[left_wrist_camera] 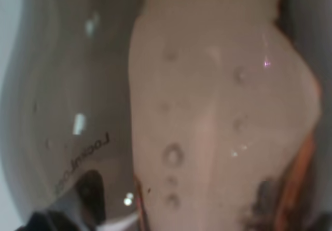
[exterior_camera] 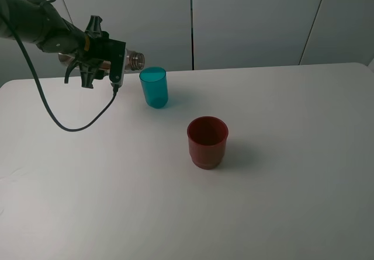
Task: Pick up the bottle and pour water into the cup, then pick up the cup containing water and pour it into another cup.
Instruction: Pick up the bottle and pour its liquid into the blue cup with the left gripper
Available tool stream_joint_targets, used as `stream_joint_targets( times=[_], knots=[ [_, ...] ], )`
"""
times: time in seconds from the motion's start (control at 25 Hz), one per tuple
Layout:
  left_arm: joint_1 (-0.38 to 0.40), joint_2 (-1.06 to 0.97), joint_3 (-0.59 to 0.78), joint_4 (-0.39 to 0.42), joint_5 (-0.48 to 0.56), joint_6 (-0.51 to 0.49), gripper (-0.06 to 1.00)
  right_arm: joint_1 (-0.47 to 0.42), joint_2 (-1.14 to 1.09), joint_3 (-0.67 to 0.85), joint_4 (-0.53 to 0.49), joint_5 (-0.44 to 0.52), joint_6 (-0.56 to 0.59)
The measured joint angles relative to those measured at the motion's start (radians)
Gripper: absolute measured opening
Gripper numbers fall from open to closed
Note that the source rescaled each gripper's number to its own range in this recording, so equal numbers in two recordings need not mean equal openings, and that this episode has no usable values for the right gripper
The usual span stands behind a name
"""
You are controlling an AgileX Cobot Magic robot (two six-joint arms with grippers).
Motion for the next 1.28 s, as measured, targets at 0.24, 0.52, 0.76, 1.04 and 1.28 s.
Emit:
stream_joint_targets(
  times=[0.24,0.52,0.76,1.04,1.28],
  knots=[
    [0.000,0.000,0.000,0.014,-0.002,0.000,0.01,0.000,0.000,0.000,0.000,0.000,0.000],
    [0.000,0.000,0.000,0.046,-0.008,0.000,0.01,0.000,0.000,0.000,0.000,0.000,0.000],
    [0.000,0.000,0.000,0.063,-0.011,0.000,0.01,0.000,0.000,0.000,0.000,0.000,0.000],
    [0.000,0.000,0.000,0.078,-0.011,0.000,0.01,0.000,0.000,0.000,0.000,0.000,0.000],
    [0.000,0.000,0.000,0.089,-0.012,0.004,0.01,0.000,0.000,0.000,0.000,0.000,0.000]
  ],
)
